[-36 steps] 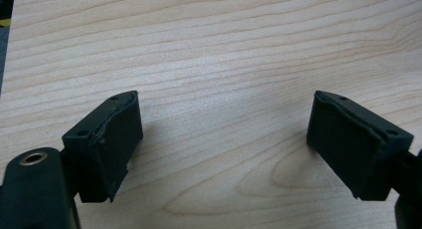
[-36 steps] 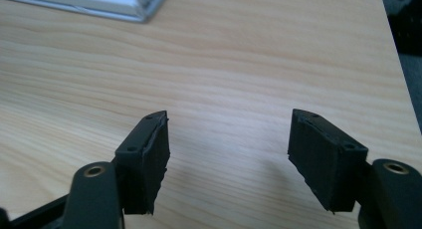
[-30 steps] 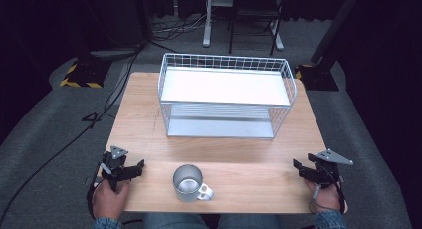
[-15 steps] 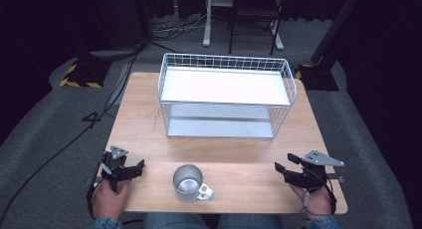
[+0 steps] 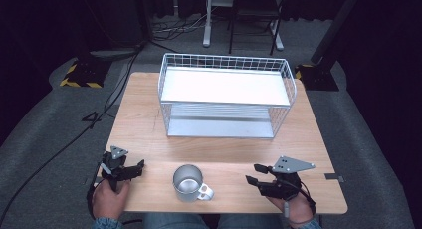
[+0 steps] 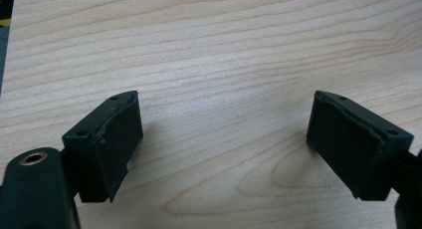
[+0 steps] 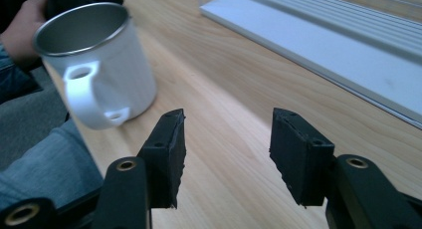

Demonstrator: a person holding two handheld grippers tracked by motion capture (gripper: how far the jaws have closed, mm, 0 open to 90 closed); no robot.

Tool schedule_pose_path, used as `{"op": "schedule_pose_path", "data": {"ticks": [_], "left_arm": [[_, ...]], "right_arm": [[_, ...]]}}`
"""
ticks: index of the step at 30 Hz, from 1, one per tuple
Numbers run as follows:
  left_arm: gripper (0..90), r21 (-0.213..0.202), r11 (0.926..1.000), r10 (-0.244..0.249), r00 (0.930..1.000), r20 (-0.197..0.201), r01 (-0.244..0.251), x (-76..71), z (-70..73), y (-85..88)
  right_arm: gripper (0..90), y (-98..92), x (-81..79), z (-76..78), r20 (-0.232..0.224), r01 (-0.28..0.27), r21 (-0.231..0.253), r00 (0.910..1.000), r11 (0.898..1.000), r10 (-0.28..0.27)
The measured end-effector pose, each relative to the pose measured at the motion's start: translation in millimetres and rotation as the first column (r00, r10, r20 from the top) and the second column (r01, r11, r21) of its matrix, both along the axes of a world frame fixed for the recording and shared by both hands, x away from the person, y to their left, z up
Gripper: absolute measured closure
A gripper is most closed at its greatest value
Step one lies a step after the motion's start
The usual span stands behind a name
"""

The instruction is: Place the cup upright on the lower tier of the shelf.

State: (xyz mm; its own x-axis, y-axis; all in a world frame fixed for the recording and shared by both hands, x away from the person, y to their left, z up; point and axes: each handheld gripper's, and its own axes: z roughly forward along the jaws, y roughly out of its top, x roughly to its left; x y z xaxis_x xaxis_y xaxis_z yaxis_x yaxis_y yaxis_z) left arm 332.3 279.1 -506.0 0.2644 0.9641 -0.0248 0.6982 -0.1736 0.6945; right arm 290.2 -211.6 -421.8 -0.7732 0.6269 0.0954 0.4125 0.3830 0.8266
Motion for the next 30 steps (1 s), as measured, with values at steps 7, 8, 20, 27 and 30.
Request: {"op": "schedule_pose_path", "data": {"ticks": [7,8,20,27,30], "left_arm": [[14.7,0.000,1.0000,0.001,1.0000,0.000,-0.001,0.0,0.0,0.0],[14.7,0.000,1.0000,0.000,1.0000,0.000,0.000,0.0,0.0,0.0],[14.7,0.000,1.0000,0.000,1.0000,0.000,0.000,0.0,0.0,0.0],[14.7,0.000,1.0000,0.000,1.0000,0.000,0.000,0.0,0.0,0.0],[14.7,0.000,1.0000,0.000,1.0000,0.000,0.000,0.0,0.0,0.0]], "right_arm": [[50.3,27.5,-8.1,-1.2,-0.011,-0.087,-0.020,0.9962,0.996,0.087],[50.3,31.1,-9.1,-1.5,-0.016,-0.098,-0.022,0.9951,0.995,0.098],[51.3,79.8,-20.0,-9.1,-0.044,-0.240,-0.018,0.9701,0.971,0.239],[53.3,94.1,-20.1,-13.1,-0.062,-0.279,-0.023,0.9588,0.960,0.277],[55.3,99.8,-20.0,-15.5,-0.064,-0.288,-0.036,0.9561,0.957,0.286]]}}
